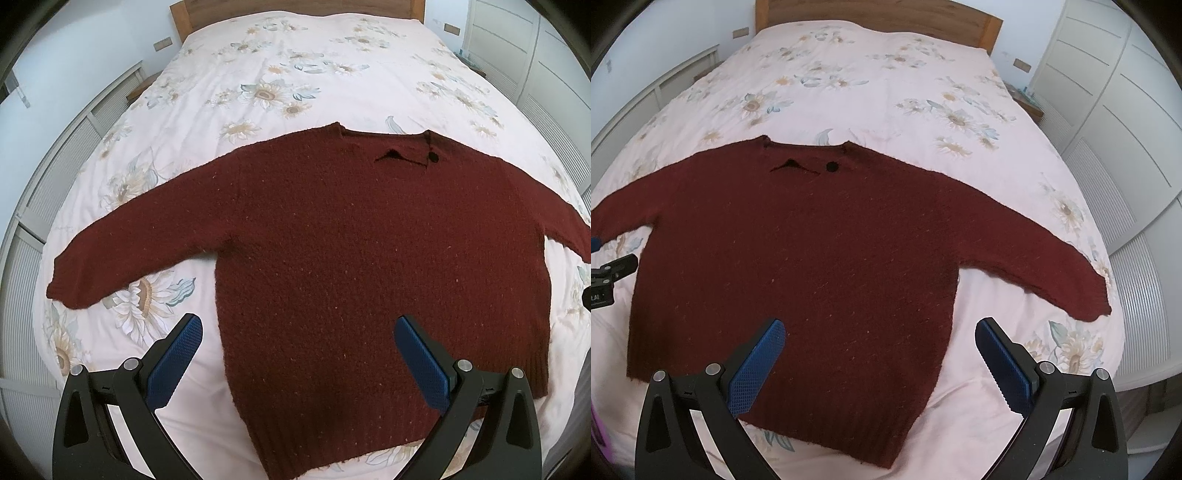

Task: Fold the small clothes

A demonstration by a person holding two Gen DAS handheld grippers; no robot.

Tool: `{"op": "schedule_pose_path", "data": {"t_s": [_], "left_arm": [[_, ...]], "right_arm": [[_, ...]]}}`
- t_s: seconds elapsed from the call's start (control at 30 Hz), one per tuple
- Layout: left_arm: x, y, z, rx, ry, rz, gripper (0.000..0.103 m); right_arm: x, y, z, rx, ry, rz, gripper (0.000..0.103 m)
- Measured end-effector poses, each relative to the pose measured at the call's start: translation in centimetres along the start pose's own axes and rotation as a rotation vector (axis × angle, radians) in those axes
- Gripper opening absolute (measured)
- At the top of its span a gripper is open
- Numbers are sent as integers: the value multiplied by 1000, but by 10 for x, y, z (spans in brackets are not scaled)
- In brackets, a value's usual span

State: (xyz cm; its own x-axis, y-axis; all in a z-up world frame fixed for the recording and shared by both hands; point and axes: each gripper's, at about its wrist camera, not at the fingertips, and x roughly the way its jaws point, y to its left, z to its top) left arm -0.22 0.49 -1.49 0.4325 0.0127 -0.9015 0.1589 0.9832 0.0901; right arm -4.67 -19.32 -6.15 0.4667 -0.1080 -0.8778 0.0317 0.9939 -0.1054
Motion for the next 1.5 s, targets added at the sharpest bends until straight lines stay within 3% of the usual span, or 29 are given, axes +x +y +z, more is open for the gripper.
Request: {"op": "schedule_pose_path", "data": {"t_s": [0.5,0.8,1.0,1.2,1.5], "left_arm": [[6,0,-1,13,13,-2,102],[12,-5,4,42,19,6,102],[17,0,24,56,-15,-17,102],[25,5,50,63,-34,-5,102],[37,10,81,35,-43,-11,102]], "right_arm": [[7,4,0,-5,13,4,103],[5,-18,5,72,-59,19,103],[12,-77,16,140,-91,-63,103],[40,-172,26,285,-74,-134,103],[124,-314,9,572,42,-205,103]]}}
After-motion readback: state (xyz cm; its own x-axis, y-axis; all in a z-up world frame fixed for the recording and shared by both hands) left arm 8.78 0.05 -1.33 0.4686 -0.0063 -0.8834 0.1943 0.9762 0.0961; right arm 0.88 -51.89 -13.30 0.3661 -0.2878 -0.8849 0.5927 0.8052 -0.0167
